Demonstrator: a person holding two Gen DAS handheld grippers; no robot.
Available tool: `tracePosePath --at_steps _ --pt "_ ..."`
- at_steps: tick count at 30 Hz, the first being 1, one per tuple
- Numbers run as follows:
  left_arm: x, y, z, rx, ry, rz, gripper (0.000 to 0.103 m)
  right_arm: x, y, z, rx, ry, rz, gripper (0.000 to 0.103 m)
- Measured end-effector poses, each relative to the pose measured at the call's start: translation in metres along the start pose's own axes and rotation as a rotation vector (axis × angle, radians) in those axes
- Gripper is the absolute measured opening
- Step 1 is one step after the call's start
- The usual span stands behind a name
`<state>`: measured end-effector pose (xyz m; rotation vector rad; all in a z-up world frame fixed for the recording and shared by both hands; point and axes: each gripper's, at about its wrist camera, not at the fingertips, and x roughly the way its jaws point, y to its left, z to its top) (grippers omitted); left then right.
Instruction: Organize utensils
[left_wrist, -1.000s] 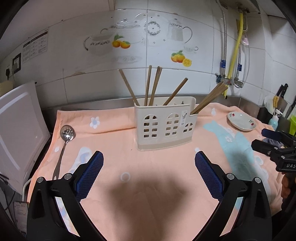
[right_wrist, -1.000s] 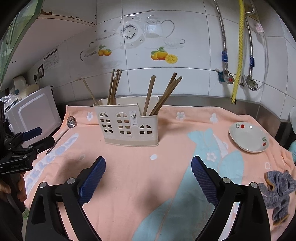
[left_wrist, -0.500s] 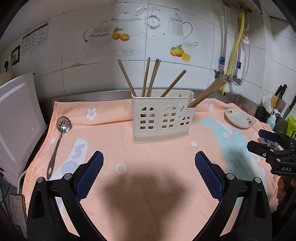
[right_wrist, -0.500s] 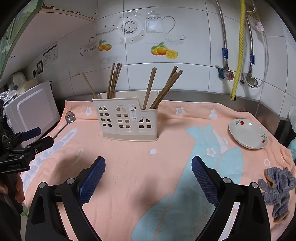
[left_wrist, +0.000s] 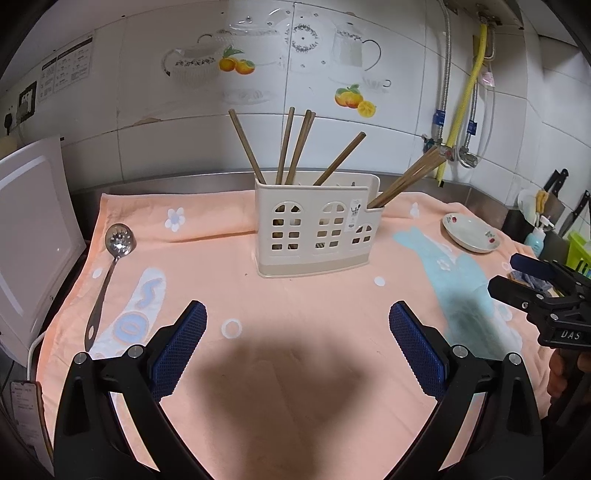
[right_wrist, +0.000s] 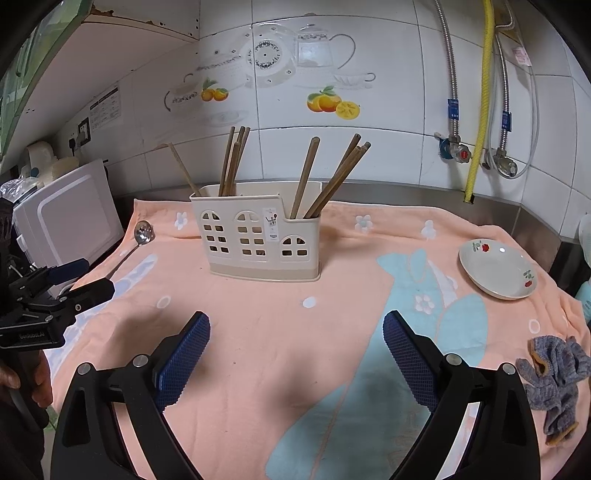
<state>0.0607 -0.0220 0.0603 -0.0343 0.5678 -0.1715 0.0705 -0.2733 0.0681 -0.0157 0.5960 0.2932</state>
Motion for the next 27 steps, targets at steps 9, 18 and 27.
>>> tracePosePath --at_steps 9,18,27 --pt "0.0033 0.0017 -0.0018 -0.011 0.017 -0.003 0.098 0.0013 0.0008 0.0002 -0.002 0.004 0.004 0.092" --pt "0.0031 0.0033 -0.0019 -0.018 0.015 -0.004 0.098 0.0019 0.0023 0.0001 -0.005 0.005 0.008 0.092" --pt "0.0027 0.0039 -0.0021 -0.02 0.016 -0.002 0.098 0.0021 0.004 -0.0001 -0.005 0.004 0.008 0.092"
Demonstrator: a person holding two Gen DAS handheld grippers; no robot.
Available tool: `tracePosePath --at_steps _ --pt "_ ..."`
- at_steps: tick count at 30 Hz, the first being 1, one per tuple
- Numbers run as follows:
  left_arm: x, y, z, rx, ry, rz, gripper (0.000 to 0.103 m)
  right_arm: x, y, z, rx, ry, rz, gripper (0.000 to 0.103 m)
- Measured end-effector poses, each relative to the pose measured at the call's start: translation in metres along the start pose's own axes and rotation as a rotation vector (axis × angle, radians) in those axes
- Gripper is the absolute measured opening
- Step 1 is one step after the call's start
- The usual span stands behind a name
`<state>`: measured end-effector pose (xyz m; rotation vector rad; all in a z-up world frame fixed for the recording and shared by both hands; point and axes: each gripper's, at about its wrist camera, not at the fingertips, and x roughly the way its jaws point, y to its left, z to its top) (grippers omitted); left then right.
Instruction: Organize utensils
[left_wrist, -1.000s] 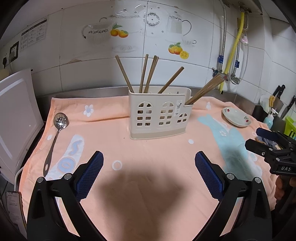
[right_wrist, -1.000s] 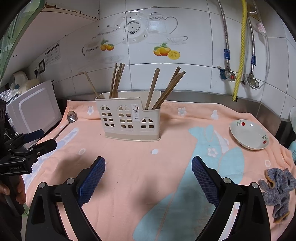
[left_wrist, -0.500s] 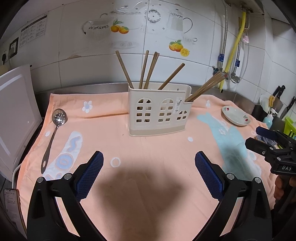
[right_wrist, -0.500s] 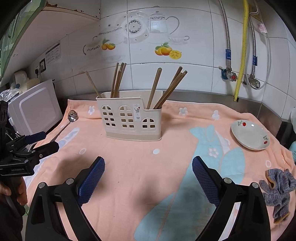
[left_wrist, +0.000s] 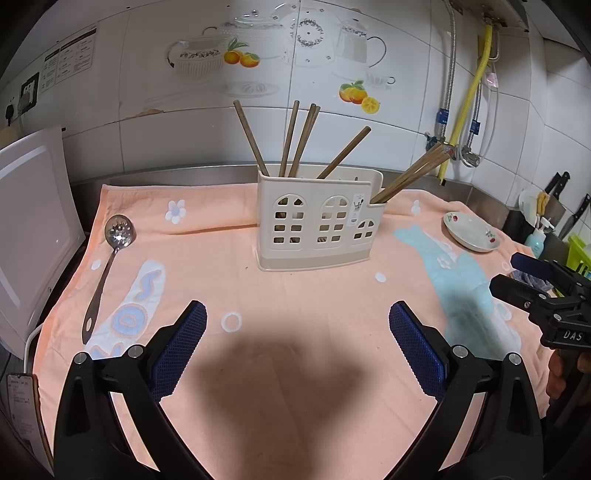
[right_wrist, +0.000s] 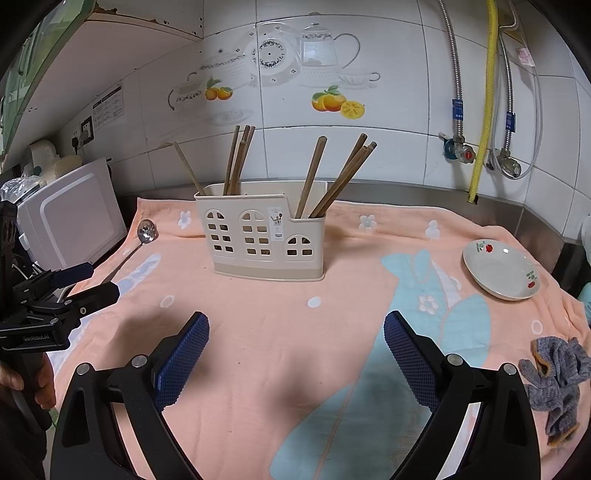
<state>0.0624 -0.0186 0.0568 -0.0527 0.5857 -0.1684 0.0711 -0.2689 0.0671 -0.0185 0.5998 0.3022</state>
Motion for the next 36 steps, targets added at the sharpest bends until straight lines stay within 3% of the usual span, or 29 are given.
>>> tracePosePath --at_steps 36 --pt "0.0021 -0.0031 -0.0033 0.004 0.009 -0.001 0.098 0.0061 0.0012 -0.0034 0.004 0.017 0.008 0.093"
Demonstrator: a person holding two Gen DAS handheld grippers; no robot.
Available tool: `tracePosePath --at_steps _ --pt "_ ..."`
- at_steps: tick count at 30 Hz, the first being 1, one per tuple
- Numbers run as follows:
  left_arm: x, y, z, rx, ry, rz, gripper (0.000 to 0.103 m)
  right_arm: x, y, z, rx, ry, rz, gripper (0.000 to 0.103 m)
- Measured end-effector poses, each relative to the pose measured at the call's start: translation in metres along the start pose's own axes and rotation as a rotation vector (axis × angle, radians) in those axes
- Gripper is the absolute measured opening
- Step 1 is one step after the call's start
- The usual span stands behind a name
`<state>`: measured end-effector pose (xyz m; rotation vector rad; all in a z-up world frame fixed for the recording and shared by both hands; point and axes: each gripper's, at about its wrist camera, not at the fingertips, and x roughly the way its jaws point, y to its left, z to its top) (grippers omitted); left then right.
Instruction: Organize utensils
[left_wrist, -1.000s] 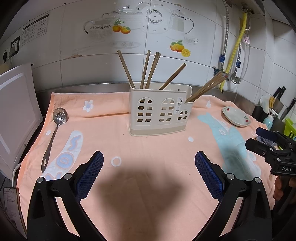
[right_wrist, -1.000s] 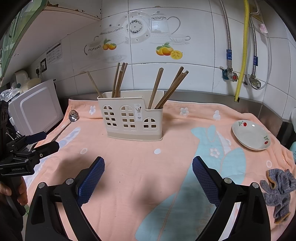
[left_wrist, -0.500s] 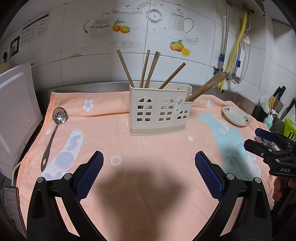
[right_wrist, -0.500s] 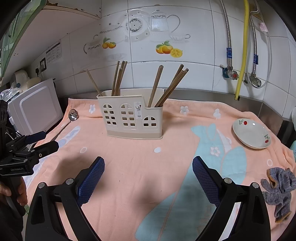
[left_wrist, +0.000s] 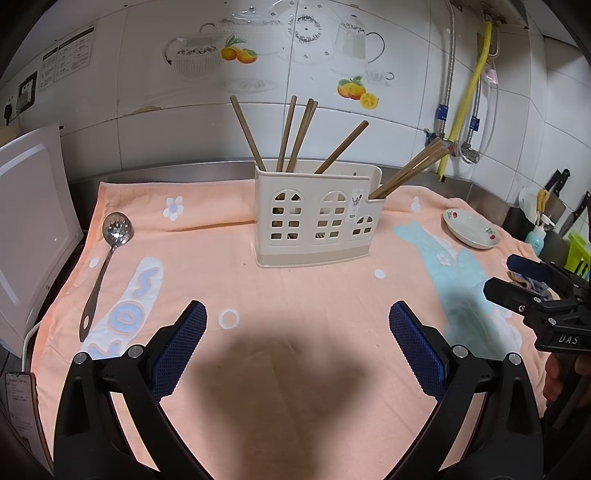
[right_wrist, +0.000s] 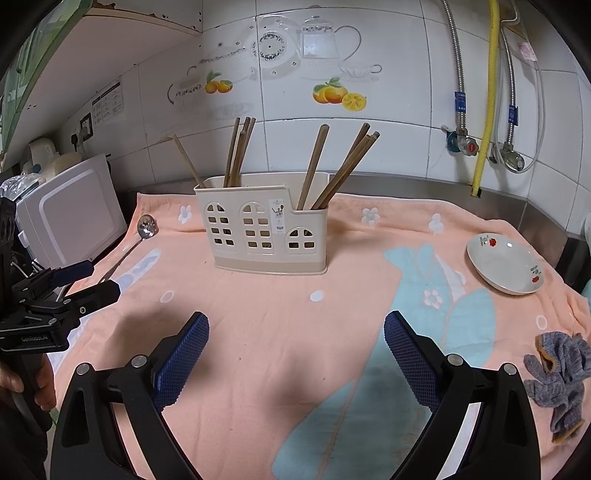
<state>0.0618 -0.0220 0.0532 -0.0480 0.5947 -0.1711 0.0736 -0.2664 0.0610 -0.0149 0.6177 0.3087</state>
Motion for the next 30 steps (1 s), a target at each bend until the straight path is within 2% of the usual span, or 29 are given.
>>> tracePosePath --at_steps 16,30 --pt "0.0006 -0.0038 -0.0019 0.007 -0.002 -0.004 0.098 0.001 0.001 -0.001 0.001 0.001 0.004 0.093" --pt "-0.0023 0.0002 0.0007 0.011 -0.016 0.052 0.098 0.0015 0.0026 -0.0029 0.006 0.0 0.003 0.093"
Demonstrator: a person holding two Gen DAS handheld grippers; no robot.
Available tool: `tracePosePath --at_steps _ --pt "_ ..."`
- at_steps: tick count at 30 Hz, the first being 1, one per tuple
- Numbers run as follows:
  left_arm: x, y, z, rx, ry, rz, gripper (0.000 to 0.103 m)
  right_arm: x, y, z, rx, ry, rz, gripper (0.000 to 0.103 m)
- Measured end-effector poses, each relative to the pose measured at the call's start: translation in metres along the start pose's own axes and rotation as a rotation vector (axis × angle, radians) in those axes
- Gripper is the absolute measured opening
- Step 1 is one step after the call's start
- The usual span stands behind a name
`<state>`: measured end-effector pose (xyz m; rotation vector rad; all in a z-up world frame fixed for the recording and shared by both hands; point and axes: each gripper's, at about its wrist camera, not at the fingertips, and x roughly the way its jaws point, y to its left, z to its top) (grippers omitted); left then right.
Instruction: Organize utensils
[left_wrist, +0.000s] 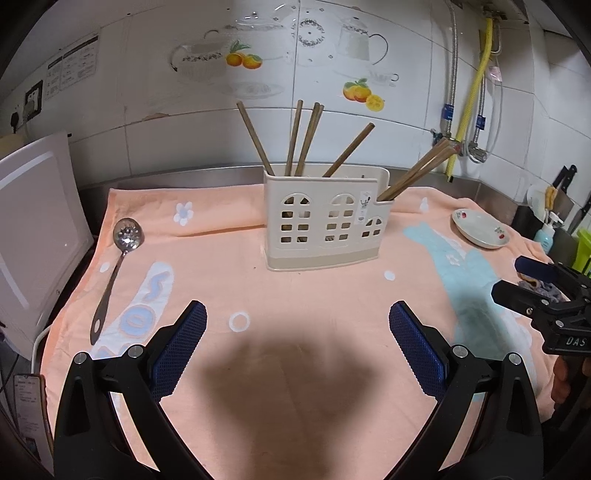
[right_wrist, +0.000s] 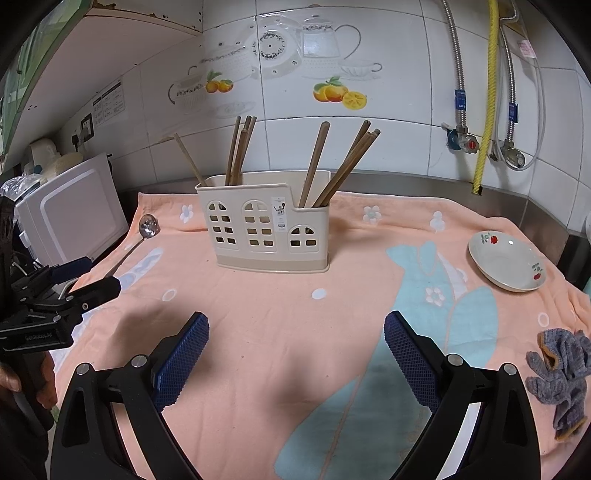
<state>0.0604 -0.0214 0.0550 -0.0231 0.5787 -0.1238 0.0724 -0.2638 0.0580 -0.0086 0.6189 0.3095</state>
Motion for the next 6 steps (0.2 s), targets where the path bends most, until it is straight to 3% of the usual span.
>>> tracePosePath --at_steps 6 --pt "0.0009 0.0006 0.0015 0.005 0.002 0.022 0.098 -0.0013 0.0 -0.0009 0.003 -0.001 0.002 0.093"
